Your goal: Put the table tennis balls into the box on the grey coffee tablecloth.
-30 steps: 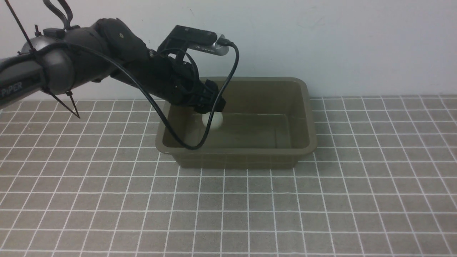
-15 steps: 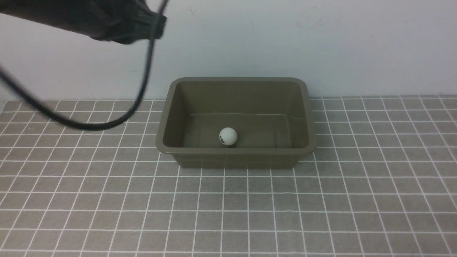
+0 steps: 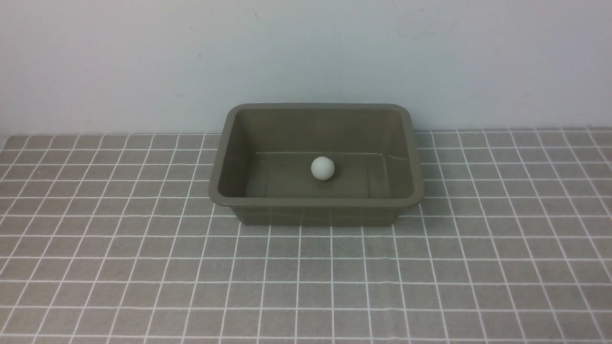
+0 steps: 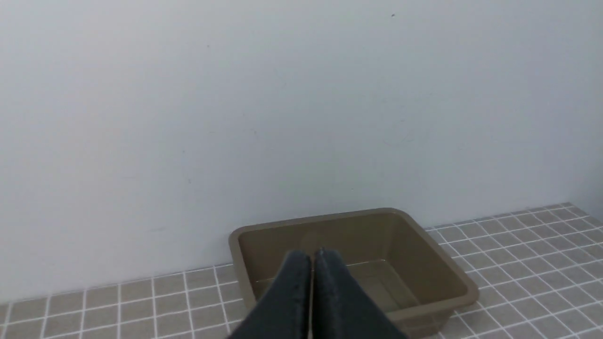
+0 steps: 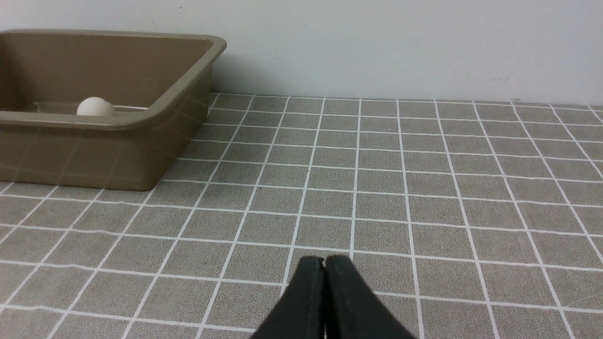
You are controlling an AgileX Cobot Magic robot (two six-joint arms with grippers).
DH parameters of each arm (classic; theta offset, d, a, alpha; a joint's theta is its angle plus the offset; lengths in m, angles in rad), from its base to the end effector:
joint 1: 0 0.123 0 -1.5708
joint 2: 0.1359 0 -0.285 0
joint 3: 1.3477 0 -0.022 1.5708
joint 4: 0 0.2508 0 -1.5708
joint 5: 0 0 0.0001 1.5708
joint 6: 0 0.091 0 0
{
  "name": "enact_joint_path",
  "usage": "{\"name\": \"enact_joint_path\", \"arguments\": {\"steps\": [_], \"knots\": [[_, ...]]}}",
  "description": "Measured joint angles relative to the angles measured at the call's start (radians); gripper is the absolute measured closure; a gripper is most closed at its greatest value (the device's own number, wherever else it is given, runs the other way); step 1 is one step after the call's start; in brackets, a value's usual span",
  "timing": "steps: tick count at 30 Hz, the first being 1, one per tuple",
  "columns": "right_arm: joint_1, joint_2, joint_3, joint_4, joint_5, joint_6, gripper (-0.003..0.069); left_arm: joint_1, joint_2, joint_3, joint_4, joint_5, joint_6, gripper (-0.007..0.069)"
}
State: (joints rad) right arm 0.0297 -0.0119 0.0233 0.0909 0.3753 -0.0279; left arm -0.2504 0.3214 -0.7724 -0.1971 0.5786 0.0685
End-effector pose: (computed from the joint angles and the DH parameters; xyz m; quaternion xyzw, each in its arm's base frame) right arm 0.0524 0.0046 0.1724 0.0010 0.8042 0.0390 0.5930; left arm 0.0352 -0.0191 0.3933 0.0921 0.7122 -0.1581 0.6778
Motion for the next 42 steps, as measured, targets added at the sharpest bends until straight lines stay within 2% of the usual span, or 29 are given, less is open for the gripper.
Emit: {"name": "enact_joint_path", "arguments": {"steps": [6, 10, 15, 19, 26, 29, 33, 42], "knots": [[0.0, 0.0, 0.0, 0.0, 0.0, 0.0, 0.0673, 0.0, -0.205, 0.122, 0.0, -0.082, -0.02, 0.0629], [0.0, 0.0, 0.0, 0.0, 0.0, 0.0, 0.0673, 0.002, -0.335, 0.254, -0.005, -0.282, -0.028, 0.0629], [0.0, 0.0, 0.0, 0.0, 0.001, 0.0, 0.0673, 0.002, -0.341, 0.386, -0.005, -0.431, -0.03, 0.0628], [0.0, 0.0, 0.0, 0.0, 0.001, 0.0, 0.0673, 0.002, -0.341, 0.476, -0.003, -0.466, 0.018, 0.0628], [0.0, 0.0, 0.0, 0.0, 0.001, 0.0, 0.0673, 0.057, -0.341, 0.631, 0.026, -0.477, 0.091, 0.0628], [0.0, 0.0, 0.0, 0.0, 0.001, 0.0, 0.0673, 0.163, -0.34, 0.748, 0.031, -0.476, 0.094, 0.0628], [0.0, 0.0, 0.0, 0.0, 0.001, 0.0, 0.0673, 0.235, -0.34, 0.798, 0.037, -0.442, 0.091, 0.0628], [0.0, 0.0, 0.0, 0.0, 0.001, 0.0, 0.0673, 0.248, -0.34, 0.8, 0.046, -0.261, 0.091, 0.0628]]}}
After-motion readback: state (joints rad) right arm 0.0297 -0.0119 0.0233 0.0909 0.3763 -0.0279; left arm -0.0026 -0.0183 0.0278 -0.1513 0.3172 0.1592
